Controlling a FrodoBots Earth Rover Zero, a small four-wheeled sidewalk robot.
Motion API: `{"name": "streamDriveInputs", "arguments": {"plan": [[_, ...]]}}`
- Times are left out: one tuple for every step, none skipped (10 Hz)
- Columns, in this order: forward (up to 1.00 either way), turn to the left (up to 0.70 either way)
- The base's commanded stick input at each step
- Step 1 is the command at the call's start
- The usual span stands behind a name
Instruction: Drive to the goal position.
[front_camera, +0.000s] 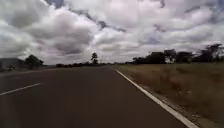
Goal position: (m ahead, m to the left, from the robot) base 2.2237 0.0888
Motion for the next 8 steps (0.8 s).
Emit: {"name": "streamDriveInputs", "arguments": {"plan": [[0.68, 0.00], [0.68, 0.00], [0.68, 0.00], [0.68, 0.00], [0.68, 0.00], [0.68, 0.00], [0.68, 0.00], [0.68, 0.00]]}}
